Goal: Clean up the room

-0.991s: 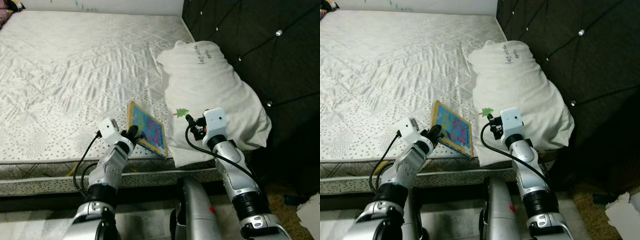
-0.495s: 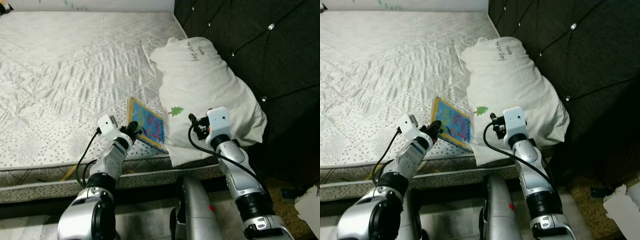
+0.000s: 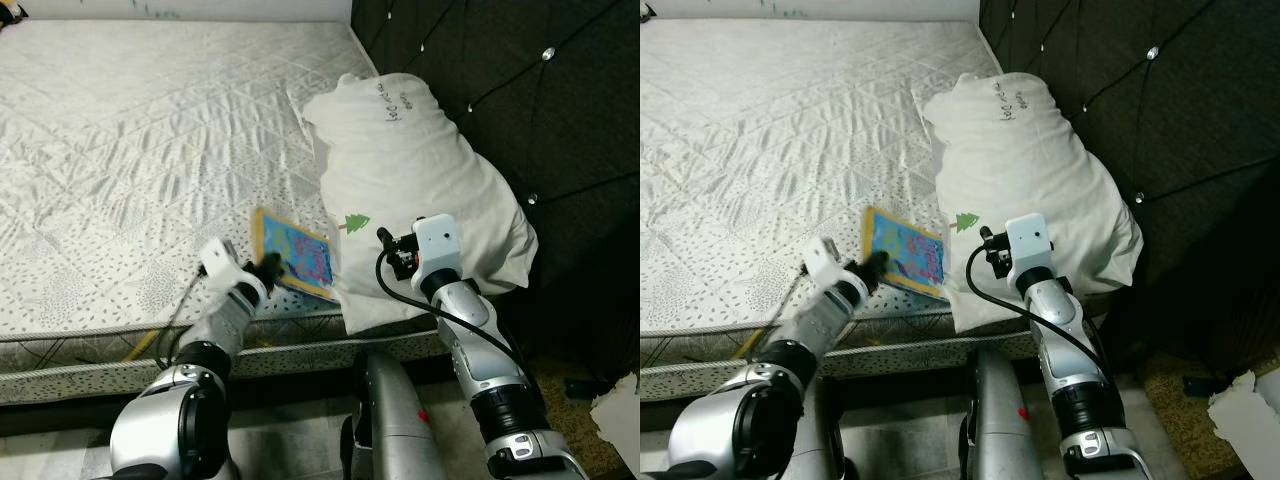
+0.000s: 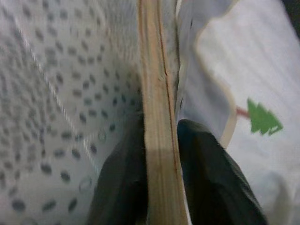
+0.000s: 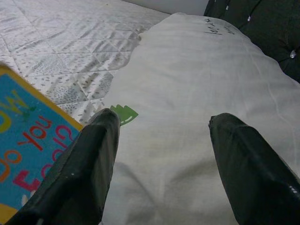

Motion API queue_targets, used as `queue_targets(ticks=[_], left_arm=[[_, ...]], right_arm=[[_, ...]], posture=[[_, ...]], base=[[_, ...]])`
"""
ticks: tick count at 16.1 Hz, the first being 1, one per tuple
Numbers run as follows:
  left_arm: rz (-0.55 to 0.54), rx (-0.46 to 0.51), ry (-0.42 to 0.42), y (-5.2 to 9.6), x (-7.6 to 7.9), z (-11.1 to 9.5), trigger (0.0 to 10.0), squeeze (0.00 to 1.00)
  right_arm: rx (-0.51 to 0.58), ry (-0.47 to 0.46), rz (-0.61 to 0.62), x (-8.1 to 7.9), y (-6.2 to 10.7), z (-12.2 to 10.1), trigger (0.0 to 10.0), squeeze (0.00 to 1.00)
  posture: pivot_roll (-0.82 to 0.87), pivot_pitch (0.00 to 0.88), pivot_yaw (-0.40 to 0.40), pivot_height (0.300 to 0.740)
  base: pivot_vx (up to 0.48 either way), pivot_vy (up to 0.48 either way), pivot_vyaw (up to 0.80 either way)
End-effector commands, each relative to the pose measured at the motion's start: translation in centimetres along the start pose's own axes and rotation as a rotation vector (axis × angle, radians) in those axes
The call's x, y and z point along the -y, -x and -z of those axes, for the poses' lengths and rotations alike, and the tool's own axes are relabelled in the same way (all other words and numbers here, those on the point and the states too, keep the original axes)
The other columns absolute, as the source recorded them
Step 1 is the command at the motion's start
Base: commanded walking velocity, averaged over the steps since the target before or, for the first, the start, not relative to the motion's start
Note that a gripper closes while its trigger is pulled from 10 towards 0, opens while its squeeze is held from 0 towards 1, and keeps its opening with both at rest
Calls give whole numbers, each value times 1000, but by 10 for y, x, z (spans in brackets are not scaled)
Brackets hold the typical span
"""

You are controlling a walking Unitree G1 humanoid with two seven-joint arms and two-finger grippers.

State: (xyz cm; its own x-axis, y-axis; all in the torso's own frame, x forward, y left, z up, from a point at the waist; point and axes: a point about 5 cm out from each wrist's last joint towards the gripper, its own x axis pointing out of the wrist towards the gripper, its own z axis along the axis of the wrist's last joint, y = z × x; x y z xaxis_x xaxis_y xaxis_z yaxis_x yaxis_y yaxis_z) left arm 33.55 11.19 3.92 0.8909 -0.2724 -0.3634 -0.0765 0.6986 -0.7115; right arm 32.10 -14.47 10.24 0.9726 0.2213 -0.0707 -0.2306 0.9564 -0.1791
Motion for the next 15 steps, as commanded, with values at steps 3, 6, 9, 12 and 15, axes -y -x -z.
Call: queue_targets(ticks=[3, 6, 9, 12, 15], left_arm=[[-17, 1, 16, -2, 1, -4, 10000, 1000], [-32, 0, 15, -2, -1, -7, 10000, 1000], [-78, 32, 4, -1, -7, -16, 10000, 1000], [-125, 49, -15, 1, -12, -23, 10000, 1000], [-153, 16, -91, 1, -14, -25, 10000, 1000]], right_arm=[[23, 16, -1, 0, -3, -7, 10000, 0], [27, 18, -3, -2, -5, -8, 10000, 0], [37, 16, -7, -6, -9, -10, 10000, 0], [42, 14, -16, -9, -12, -11, 10000, 0], [45, 11, -21, -11, -15, -12, 10000, 0]], posture=[[-115, 25, -38, 540], [-111, 18, -32, 540], [-98, 6, -32, 540], [-86, 0, -32, 540], [-70, 0, -25, 540]], base=[[0, 0, 0], [0, 0, 0], [0, 0, 0], [0, 0, 0], [0, 0, 0]])
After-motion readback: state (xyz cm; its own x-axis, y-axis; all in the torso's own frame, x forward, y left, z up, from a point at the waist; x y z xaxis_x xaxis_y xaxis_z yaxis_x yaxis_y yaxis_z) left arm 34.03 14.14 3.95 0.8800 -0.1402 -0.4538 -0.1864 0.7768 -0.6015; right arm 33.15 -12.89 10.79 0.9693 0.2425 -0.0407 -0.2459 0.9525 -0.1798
